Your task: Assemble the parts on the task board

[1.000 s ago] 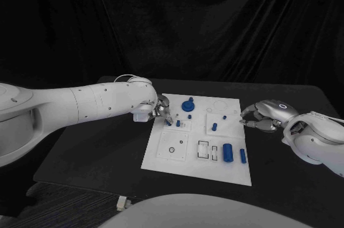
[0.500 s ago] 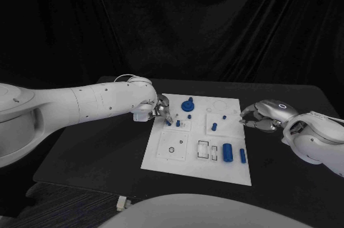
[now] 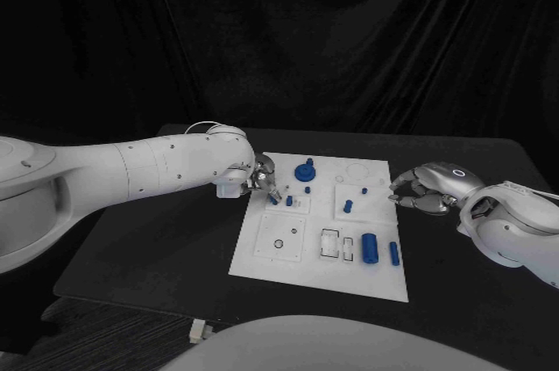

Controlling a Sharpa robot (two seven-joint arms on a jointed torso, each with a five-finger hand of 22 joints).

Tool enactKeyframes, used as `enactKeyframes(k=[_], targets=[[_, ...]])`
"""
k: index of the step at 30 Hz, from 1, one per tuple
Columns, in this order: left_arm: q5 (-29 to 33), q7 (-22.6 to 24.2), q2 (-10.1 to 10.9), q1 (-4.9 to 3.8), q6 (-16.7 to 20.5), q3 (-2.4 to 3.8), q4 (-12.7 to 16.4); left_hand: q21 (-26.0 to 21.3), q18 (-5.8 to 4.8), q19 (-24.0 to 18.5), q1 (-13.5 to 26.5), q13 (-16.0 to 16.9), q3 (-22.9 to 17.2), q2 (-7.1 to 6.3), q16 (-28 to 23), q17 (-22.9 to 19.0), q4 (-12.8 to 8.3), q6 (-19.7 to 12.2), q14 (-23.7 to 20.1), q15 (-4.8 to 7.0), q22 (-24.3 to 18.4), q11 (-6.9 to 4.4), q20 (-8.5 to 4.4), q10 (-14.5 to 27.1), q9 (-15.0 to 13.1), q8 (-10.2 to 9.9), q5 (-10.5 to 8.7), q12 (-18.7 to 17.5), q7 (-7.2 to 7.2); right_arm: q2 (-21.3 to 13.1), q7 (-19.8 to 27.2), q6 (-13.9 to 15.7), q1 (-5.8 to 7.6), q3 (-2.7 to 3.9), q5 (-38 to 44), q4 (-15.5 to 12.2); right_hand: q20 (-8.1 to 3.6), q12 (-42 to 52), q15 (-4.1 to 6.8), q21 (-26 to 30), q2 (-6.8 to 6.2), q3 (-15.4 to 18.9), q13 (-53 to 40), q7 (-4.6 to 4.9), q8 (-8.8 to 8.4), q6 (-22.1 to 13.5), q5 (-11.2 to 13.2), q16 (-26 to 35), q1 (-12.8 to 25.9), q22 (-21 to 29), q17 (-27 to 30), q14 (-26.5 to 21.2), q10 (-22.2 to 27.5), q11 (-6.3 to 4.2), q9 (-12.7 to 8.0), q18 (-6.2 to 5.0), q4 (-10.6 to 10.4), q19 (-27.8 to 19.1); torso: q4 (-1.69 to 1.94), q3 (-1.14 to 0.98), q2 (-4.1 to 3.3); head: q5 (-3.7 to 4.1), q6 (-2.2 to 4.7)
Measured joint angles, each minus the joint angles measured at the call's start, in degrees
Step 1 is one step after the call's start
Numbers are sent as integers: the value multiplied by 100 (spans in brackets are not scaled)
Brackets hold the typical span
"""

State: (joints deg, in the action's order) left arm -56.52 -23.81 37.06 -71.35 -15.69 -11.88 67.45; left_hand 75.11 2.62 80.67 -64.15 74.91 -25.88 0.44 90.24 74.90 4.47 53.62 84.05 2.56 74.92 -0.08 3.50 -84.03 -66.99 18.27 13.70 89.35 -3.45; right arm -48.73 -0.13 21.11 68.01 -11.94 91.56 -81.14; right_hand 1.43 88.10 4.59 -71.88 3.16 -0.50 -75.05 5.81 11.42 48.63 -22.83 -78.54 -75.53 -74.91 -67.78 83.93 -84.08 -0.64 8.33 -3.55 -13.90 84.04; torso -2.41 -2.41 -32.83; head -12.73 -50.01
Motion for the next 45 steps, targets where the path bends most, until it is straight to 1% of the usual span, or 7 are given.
enactKeyframes(k=[12, 19, 25, 34, 38, 42, 45], targets=[[-3, -2, 32, 3, 5, 3, 33, 0, 0, 0, 34, 0, 106, -34, 0, 0, 66, 0, 0, 0, 0, 0, 0, 0, 33, 0, -136, 0, 0, 2, 0, 0, -15, 0, 0, 1, 21, 0, 0, 0, -24, -16, 0, 0, 0, 0, 0, 0, -24, 0, 0, 0, 0, 0, -5, 0, 16, -21, 0, 1, 1, -8, 0], [-10, -16, 34, 22, 6, -8, 34, -22, 0, -20, 443, 0, 712, -83, 0, 0, 531, 49, 0, 0, -1, 0, 20, 0, 137, -47, -733, 0, 17, 5, 0, 0, -24, 0, 0, 4, 21, 0, 0, 0, -23, -16, -1, 0, 0, 0, 1, 0, -23, 1, 0, 0, 0, 0, -5, 0, 16, -21, 0, 1, 1, -11, 0], [-13, -19, 26, 22, 5, -7, 28, -45, 0, -40, 703, 0, 1096, -69, 0, 0, 914, 36, 0, 0, -1, 0, 41, 0, 206, -90, -982, -23, -15, 5, 0, 0, -28, 0, 0, 4, 21, 0, 0, 0, -23, -16, -2, 0, 0, 0, 2, 0, -23, 1, -1, 0, 0, 0, -4, 0, 16, -21, 1, 1, 1, -9, 0], [-13, -24, 24, 22, 0, -6, 20, -45, 0, -40, 755, 0, 1220, -63, 0, 0, 1006, 44, 0, 0, -1, 20, 40, 20, 216, -91, -986, -23, -24, 4, 0, -1, -30, 0, 0, 9, 21, -3, 0, 0, -4, -40, -5, 0, 0, 0, -42, 0, -44, 1, 4, 0, 0, 0, -10, 0, 40, -21, 1, 1, 1, -13, 0], [-13, -25, 25, 22, 0, -6, 20, -45, 0, -40, 754, 0, 1260, -62, 0, 0, 1000, 65, 0, 0, -1, 20, 40, 21, 183, -74, -912, -23, -44, 13, 0, -3, -31, 0, 0, 15, 21, -23, 0, 0, -4, -47, -5, 0, 0, 0, -42, 0, -69, 1, 4, 0, 0, 0, -10, 0, 47, -21, 1, 1, 1, -22, 0], [-12, -26, 34, 29, 5, -10, 23, -45, 0, -40, 673, 0, 1356, 16, 0, 0, 996, 85, 0, 0, -1, 20, 41, 21, -9, 120, -760, -23, -22, 19, 0, -4, -32, 0, 0, 23, 21, -24, 0, 0, -13, -47, -3, 0, 0, 0, -42, 0, -78, 1, 4, 0, 0, 0, -10, 0, 47, -21, 0, 1, 1, -30, 0], [-12, -26, 59, 37, 12, -14, 37, -45, 0, -40, 514, 0, 1457, 36, 0, 0, 975, 43, 0, 0, -1, 20, 40, 21, -306, 348, -586, -22, 20, 20, 1, -5, -32, 0, 0, 27, 21, -24, 0, 8, -13, -55, -1, 0, 0, 0, -60, 0, -78, -1, 4, 0, 0, 0, -13, 0, 56, -21, -1, 1, 1, -32, 0]])
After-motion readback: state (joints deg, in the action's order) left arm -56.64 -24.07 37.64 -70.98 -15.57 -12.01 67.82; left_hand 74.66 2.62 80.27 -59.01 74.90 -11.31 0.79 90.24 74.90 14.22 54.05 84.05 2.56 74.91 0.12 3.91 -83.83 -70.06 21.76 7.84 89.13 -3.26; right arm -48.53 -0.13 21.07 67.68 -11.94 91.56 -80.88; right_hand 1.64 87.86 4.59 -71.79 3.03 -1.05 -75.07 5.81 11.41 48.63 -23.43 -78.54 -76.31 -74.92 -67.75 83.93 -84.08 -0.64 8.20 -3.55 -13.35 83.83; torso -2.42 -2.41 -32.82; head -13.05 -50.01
